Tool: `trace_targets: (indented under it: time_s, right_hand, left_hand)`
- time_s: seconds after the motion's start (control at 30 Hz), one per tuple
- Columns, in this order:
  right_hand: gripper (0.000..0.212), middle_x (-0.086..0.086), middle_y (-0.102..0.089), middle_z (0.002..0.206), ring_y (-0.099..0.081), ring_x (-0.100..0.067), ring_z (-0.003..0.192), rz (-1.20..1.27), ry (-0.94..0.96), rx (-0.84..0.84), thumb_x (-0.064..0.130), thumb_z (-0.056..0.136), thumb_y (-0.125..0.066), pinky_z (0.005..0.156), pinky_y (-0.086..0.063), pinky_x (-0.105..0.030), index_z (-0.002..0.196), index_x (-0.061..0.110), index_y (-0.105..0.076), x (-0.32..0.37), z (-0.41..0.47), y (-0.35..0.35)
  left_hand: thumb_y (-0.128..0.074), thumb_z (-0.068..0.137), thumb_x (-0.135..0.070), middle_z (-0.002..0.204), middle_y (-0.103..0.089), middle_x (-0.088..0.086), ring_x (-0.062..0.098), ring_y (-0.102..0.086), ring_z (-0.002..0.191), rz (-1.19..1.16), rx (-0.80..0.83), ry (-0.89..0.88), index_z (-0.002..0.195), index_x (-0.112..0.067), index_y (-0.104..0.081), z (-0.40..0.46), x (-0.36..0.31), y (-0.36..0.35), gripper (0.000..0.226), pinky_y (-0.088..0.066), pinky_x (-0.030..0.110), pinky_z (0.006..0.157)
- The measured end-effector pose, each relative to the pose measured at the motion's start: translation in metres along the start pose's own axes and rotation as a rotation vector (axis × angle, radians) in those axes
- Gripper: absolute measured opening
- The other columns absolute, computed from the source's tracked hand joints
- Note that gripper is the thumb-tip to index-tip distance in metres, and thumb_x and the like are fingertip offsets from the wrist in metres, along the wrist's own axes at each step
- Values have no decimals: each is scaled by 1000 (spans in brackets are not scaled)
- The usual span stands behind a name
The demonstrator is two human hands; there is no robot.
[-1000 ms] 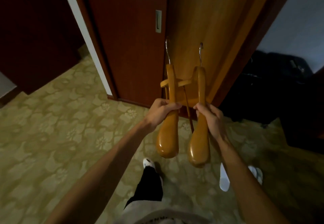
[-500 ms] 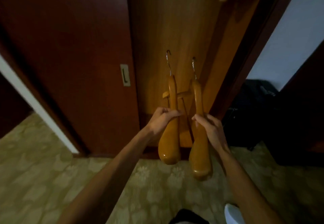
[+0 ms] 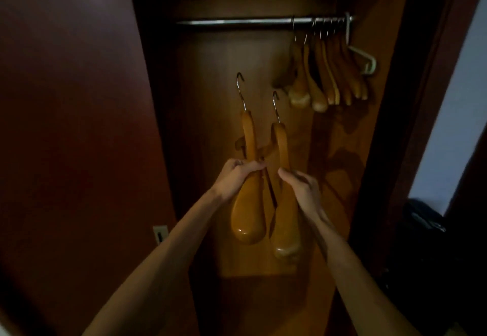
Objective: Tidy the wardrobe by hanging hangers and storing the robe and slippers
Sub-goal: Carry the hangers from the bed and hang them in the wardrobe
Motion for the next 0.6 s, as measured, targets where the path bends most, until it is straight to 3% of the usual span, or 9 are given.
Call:
trace_targets:
  time_s: [0.1,0.3,0.47,0.53,0.6]
  right_hand:
    - [15,7,-78,87,-72,-3,77,2,82,14,32,93,-65,62,-50,-13,96,21,-76,32,59,-7]
    - [23,1,-78,96,-72,-21,94,59,137,23,38,88,-69,87,-56,-38,99,21,-78,75,146,-23]
    - [26,-5,-78,95,-72,-19,88,113,173,33,30,92,-66,69,-52,-26,98,7,-76,106,197,-37]
    - [25,-5,-78,94,-73,-15,85,110,193,23,28,92,-65,69,-51,-23,95,6,-77,113,213,-40]
    - [24,-4,-78,93,-72,-18,88,111,196,4,30,91,-65,78,-52,-29,92,9,-78,116,229,-42]
  left_hand:
    - [-62,95,-35,78,-73,-1,11,-69,73,52,-25,-49,81,-15,-73,53,-36,23,26,-50,35,81]
    - [-63,93,-34,77,-72,0,12,-69,70,75,-70,-143,85,-12,-71,134,-94,57,25,-54,28,71]
    - [-63,94,-32,74,-72,-1,10,-69,67,71,-77,-156,87,-11,-70,177,-119,79,23,-54,19,59]
    - [-63,93,-32,73,-72,-1,9,-68,65,69,-75,-154,88,-10,-70,189,-124,85,23,-54,20,59]
    - [-63,93,-34,74,-72,-1,9,-68,66,96,-65,-149,87,-13,-70,198,-128,90,24,-54,22,63]
Point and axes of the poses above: each hand's wrist, its own z-axis towards the middle knuckle, its own y-axis out of the back of the hand, x = y × z, the point moved 9 cm from there along z, towards the middle knuckle
